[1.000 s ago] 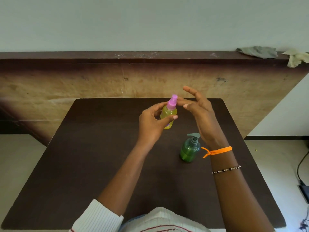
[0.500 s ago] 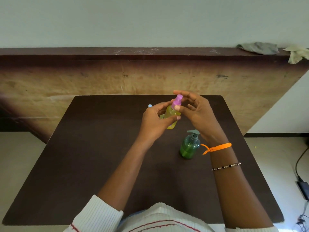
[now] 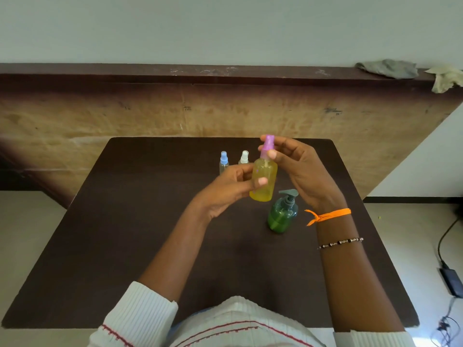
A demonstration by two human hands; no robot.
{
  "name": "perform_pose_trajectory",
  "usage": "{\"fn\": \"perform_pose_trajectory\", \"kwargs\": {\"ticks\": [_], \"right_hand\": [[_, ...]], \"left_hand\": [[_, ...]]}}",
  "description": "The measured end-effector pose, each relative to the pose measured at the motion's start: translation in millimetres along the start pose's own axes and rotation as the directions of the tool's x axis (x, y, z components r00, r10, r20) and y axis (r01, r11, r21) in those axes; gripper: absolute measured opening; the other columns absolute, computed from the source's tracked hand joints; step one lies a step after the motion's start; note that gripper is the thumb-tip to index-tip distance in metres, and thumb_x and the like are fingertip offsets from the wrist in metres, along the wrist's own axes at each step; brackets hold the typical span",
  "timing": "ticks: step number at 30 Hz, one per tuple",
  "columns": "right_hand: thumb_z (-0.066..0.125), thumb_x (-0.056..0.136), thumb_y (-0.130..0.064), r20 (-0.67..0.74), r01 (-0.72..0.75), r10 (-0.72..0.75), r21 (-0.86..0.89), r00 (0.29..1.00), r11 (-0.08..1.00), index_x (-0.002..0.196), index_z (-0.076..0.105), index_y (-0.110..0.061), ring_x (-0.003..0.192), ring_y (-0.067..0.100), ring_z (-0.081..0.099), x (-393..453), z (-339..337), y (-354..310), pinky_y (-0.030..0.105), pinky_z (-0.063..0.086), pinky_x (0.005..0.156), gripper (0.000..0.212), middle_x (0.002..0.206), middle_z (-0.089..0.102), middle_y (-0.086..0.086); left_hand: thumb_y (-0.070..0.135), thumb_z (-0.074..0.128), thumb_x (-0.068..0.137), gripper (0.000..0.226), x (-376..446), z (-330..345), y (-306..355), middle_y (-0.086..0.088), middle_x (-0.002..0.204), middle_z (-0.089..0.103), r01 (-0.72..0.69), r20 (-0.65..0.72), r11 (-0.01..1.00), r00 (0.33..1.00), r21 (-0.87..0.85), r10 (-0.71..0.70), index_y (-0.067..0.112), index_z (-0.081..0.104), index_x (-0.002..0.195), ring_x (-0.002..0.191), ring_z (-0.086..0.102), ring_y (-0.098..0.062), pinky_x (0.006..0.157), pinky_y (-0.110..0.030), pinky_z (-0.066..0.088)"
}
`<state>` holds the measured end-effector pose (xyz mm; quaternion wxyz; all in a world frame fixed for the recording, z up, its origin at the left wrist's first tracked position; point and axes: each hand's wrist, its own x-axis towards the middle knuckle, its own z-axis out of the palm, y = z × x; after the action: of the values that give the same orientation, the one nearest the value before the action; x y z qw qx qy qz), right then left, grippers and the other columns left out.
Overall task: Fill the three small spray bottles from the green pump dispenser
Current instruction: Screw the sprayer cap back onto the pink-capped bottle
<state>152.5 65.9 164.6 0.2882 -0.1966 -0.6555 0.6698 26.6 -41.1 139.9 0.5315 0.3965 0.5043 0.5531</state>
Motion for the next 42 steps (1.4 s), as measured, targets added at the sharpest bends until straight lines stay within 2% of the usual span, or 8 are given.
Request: {"fn": "perform_pose_trajectory", "kwargs": {"ticks": [2, 6, 14, 24, 27, 31, 36, 42], "right_hand": [[0.067, 0.075, -0.028, 0.088, -0.061, 0.055, 0.059, 0.995, 0.996, 0.116, 0.063, -0.016, 0.085, 0.009, 0.067, -1.6, -4.3, 2.8, 0.036, 0.048, 0.072, 0.043, 0.099, 0.075, -0.002], [0.068, 0.069, -0.031, 0.158, -0.156, 0.134, 0.137, 0.978, 0.978, 0.114, 0.063, -0.018, 0.075, 0.008, 0.067, -1.3, -6.7, 7.2, 0.035, 0.039, 0.069, 0.048, 0.089, 0.074, -0.005], [0.063, 0.084, -0.008, -0.069, -0.125, 0.135, 0.134, 0.988, 0.983, 0.113, 0.063, -0.006, 0.079, 0.002, 0.067, 3.1, -0.3, 18.3, 0.017, 0.053, 0.072, 0.028, 0.077, 0.073, -0.005], [0.062, 0.087, 0.002, -0.22, -0.126, 0.138, 0.065, 0.966, 0.99, 0.121, 0.06, 0.007, 0.07, -0.001, 0.069, 10.1, 8.0, 27.7, 0.013, 0.052, 0.066, 0.034, 0.076, 0.073, -0.004], [0.063, 0.087, 0.002, -0.243, -0.14, 0.141, 0.022, 0.96, 0.99, 0.12, 0.061, 0.006, 0.07, -0.002, 0.068, 12.0, 8.3, 34.0, 0.012, 0.052, 0.067, 0.033, 0.087, 0.07, 0.004], [0.066, 0.087, -0.002, -0.282, -0.144, 0.122, -0.06, 0.952, 0.988, 0.119, 0.062, 0.003, 0.079, 0.001, 0.069, 17.4, 5.1, 44.2, 0.016, 0.055, 0.078, 0.032, 0.098, 0.071, 0.011], [0.073, 0.084, -0.012, -0.277, -0.152, 0.073, -0.274, 0.958, 0.95, 0.11, 0.068, -0.005, 0.096, 0.018, 0.069, 30.8, -3.7, 50.8, 0.034, 0.054, 0.091, 0.027, 0.101, 0.073, 0.011], [0.076, 0.081, -0.015, -0.256, -0.151, 0.028, -0.476, 0.966, 0.866, 0.098, 0.071, -0.004, 0.084, 0.014, 0.067, 50.5, -16.2, 57.7, 0.014, 0.049, 0.072, 0.021, 0.091, 0.073, 0.011]], "left_hand": [[0.015, 0.06, 0.085, 0.027, -3.0, -0.8, 1.0, 0.001, 0.1, 0.071, 0.052, 0.091, 0.997, 0.995, -0.05, -0.047, 0.014, 0.06, 0.112, 0.096, 0.066, -0.01, 0.084, -0.024, 0.054], [0.013, 0.058, 0.086, 0.025, -2.8, 0.2, -1.9, 0.002, 0.099, 0.072, 0.09, 0.096, 0.995, 0.992, -0.045, -0.085, 0.015, 0.06, 0.11, 0.097, 0.066, -0.01, 0.085, -0.024, 0.054], [0.005, 0.062, 0.086, 0.02, 6.7, 8.6, -10.7, 0.001, 0.098, 0.066, 0.074, -0.117, 0.995, 0.991, 0.074, -0.065, 0.02, 0.063, 0.1, 0.101, 0.061, -0.016, 0.096, -0.037, 0.047], [0.006, 0.066, 0.083, 0.027, 17.7, 10.4, -19.3, 0.002, 0.096, 0.065, 0.057, -0.245, 0.982, 0.969, 0.181, -0.011, 0.013, 0.061, 0.108, 0.09, 0.062, -0.009, 0.079, -0.019, 0.052], [0.005, 0.066, 0.083, 0.033, 20.5, 10.0, -25.4, -0.002, 0.1, 0.065, 0.059, -0.266, 0.977, 0.964, 0.207, -0.002, 0.008, 0.06, 0.115, 0.091, 0.062, -0.01, 0.075, -0.014, 0.051], [0.003, 0.065, 0.084, 0.036, 26.9, 6.1, -31.7, -0.003, 0.105, 0.064, 0.042, -0.272, 0.972, 0.962, 0.23, 0.023, 0.009, 0.058, 0.119, 0.099, 0.061, -0.014, 0.084, -0.023, 0.051], [-0.001, 0.063, 0.084, 0.037, 37.3, -4.5, -35.8, 0.0, 0.105, 0.064, 0.012, -0.267, 0.973, 0.962, 0.229, 0.051, 0.015, 0.057, 0.116, 0.099, 0.061, -0.013, 0.09, -0.03, 0.05], [0.002, 0.066, 0.082, 0.044, 53.1, -11.7, -49.1, -0.003, 0.117, 0.061, 0.061, -0.397, 0.975, 0.917, 0.214, 0.03, 0.012, 0.055, 0.123, 0.11, 0.058, -0.017, 0.095, -0.032, 0.049]]}}
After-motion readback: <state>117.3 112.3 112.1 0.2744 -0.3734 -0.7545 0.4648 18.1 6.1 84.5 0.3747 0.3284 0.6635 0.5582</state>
